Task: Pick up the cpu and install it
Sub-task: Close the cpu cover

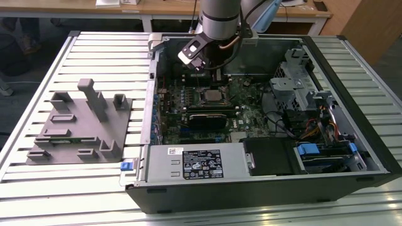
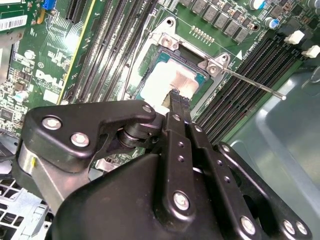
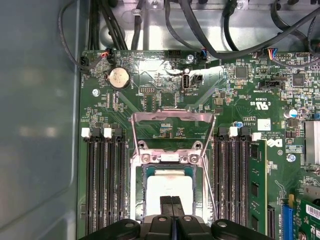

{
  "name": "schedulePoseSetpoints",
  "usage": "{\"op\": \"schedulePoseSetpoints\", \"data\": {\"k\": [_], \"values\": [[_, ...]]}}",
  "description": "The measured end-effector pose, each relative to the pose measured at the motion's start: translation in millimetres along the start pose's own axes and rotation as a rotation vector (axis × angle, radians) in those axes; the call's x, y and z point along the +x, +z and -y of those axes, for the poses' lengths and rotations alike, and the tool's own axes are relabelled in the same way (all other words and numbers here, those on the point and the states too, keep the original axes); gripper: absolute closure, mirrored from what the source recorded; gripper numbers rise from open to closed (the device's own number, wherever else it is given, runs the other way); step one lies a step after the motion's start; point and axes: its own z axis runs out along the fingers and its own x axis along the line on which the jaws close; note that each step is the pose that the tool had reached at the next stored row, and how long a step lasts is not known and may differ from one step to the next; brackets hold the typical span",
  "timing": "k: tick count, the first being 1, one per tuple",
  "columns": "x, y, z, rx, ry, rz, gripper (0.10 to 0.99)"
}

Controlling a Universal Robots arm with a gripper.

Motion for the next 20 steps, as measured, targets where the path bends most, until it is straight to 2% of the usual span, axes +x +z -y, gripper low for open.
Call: {"op": "schedulePoseSetpoints", "data": {"k": [13, 20], "values": [[1.0, -5.2, -0.2, 0.0, 0.0, 0.0001, 0.98], [1.1, -13.3, -0.5, 0.0, 0.0, 0.0001, 0.98]]}}
